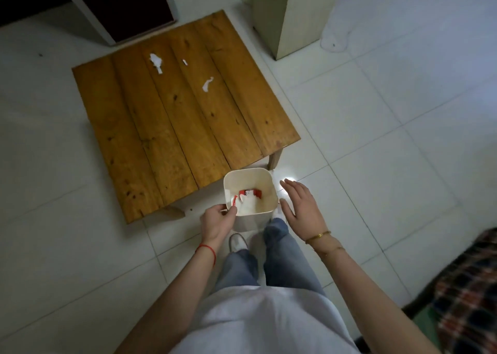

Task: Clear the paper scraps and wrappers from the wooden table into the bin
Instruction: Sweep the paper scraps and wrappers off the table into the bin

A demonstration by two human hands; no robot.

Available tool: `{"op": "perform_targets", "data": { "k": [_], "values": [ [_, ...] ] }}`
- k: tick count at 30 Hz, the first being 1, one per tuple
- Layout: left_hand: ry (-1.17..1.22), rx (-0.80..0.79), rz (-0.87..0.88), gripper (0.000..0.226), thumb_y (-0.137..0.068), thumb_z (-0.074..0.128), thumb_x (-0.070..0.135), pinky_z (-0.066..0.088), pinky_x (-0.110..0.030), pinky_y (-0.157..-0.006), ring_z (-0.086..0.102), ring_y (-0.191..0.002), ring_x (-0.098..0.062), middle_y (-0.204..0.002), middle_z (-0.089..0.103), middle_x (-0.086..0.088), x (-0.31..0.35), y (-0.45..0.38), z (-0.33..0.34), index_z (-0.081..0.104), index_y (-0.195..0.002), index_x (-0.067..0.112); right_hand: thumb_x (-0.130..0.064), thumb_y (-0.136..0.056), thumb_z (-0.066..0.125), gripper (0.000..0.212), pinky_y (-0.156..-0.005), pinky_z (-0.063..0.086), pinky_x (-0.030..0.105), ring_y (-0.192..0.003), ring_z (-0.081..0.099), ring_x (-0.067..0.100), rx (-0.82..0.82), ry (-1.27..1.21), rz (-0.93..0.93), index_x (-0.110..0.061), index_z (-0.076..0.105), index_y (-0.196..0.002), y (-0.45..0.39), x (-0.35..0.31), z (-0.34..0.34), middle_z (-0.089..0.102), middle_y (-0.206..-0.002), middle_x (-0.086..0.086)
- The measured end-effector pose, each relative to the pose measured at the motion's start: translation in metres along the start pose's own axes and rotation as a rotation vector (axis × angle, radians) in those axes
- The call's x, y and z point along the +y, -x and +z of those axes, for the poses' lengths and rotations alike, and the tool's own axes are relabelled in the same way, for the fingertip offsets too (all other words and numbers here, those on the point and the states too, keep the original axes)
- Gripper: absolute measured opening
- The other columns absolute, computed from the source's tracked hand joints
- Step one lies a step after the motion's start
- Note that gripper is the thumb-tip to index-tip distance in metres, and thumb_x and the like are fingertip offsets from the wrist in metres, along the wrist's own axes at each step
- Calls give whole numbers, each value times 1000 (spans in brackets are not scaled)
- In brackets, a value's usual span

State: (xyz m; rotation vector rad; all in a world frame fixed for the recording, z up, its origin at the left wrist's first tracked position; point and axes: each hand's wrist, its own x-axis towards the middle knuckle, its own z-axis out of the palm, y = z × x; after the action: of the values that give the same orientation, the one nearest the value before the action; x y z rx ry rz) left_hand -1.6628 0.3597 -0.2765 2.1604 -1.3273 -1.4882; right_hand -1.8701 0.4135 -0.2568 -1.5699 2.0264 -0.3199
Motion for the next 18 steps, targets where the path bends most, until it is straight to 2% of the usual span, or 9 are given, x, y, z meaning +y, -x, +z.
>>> {"op": "perform_targets", "data": {
  "k": [2, 7, 9, 12, 16, 18],
  "values": [
    [13, -22, 33, 27, -81, 63, 33, 45, -24, -61, 64, -75, -16, -78, 72, 0, 20, 4, 8, 75, -90, 11, -36, -99, 37, 47, -114, 25, 35, -135, 35, 22, 30, -32, 31, -18, 40, -142, 1, 9, -18, 41, -147, 5],
    [17, -82, 101, 25, -82, 63, 33, 38, -23, -54, 59, -68, -13, -71, 69, 3, 82, 5, 39, 74, -88, 11, -33, -99, 40, 45, -113, 29, 35, -132, 38, 21, 133, -108, 84, -16, 42, -140, -8, 47, -67, 45, -144, 5],
    [10, -116, 126, 22, -83, 61, 33, 41, -22, -54, 60, -68, -12, -71, 70, 5, 112, 2, 57, 73, -84, 15, -31, -98, 43, 44, -113, 26, 30, -132, 38, 20, 160, -116, 96, -15, 43, -140, -17, 68, -90, 45, -143, 5],
    [-15, -136, 169, 20, -83, 60, 34, 35, -13, -43, 56, -60, -8, -61, 63, 12, 161, -4, 88, 67, -71, 20, -26, -98, 46, 43, -110, 24, 25, -131, 39, 21, 195, -142, 88, -12, 45, -138, -38, 104, -133, 48, -141, 6],
    [5, -132, 190, 20, -82, 61, 35, 42, -23, -53, 59, -63, -9, -65, 67, 11, 227, -9, 134, 66, -66, 27, -24, -97, 47, 42, -110, 27, 27, -130, 40, 21, 208, -126, 58, -11, 45, -137, -72, 155, -196, 49, -139, 7],
    [38, -118, 195, 19, -81, 61, 31, 43, -23, -56, 60, -64, -8, -65, 68, 12, 256, -12, 154, 65, -63, 29, -22, -97, 48, 42, -111, 27, 28, -131, 39, 22, 213, -118, 36, -10, 45, -137, -91, 176, -224, 49, -139, 7]
  ]
}}
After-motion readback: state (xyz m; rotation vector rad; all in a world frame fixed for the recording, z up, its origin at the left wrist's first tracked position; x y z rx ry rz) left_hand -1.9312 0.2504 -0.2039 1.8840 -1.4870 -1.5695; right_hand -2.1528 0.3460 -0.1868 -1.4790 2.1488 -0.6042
